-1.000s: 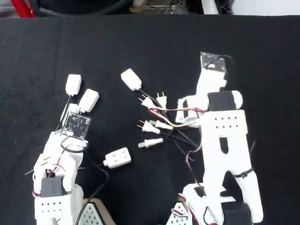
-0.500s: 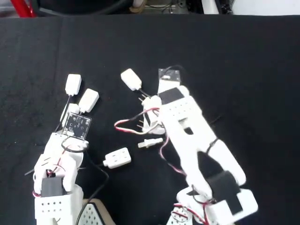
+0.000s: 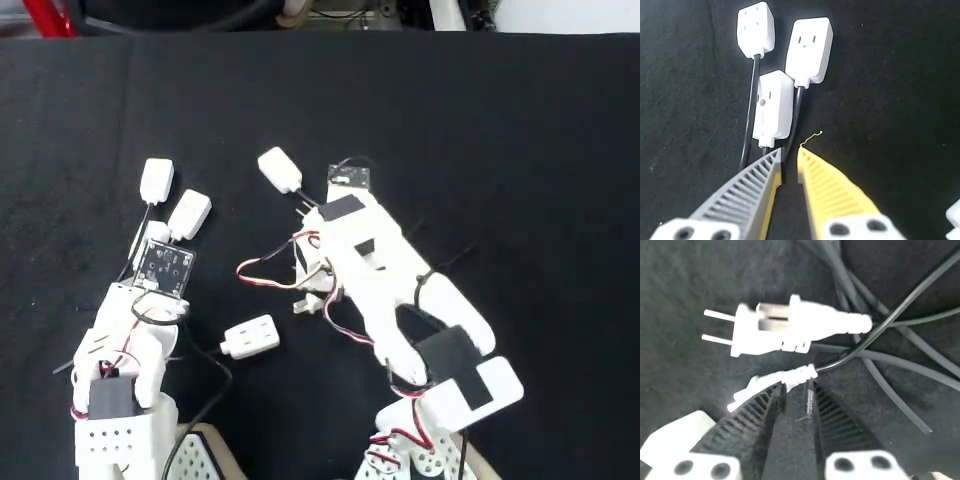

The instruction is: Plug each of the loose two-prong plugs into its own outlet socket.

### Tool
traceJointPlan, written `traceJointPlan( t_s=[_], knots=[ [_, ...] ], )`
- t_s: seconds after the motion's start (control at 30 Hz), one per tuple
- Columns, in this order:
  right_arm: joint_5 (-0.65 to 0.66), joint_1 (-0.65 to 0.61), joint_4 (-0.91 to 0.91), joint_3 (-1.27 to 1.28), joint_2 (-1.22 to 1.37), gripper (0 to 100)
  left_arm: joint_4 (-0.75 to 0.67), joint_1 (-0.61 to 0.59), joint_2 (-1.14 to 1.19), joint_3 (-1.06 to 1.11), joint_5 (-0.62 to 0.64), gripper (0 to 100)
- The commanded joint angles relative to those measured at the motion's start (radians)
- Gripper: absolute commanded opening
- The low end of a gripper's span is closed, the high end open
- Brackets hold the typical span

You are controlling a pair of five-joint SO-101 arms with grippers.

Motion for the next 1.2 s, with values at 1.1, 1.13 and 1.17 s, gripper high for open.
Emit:
traceJointPlan(
  t_s=[1.1,1.13,1.17],
  knots=[
    [-0.091,0.123,0.213,-0.209,0.039,15.2,-0.015,-0.004,-0.005,-0.008,-0.006,7],
    [-0.104,0.121,0.18,-0.193,0.053,15.2,-0.015,-0.004,-0.005,-0.008,-0.006,7],
    [-0.118,0.12,0.15,-0.18,0.068,15.2,-0.014,-0.005,-0.005,-0.008,-0.006,7]
  ],
)
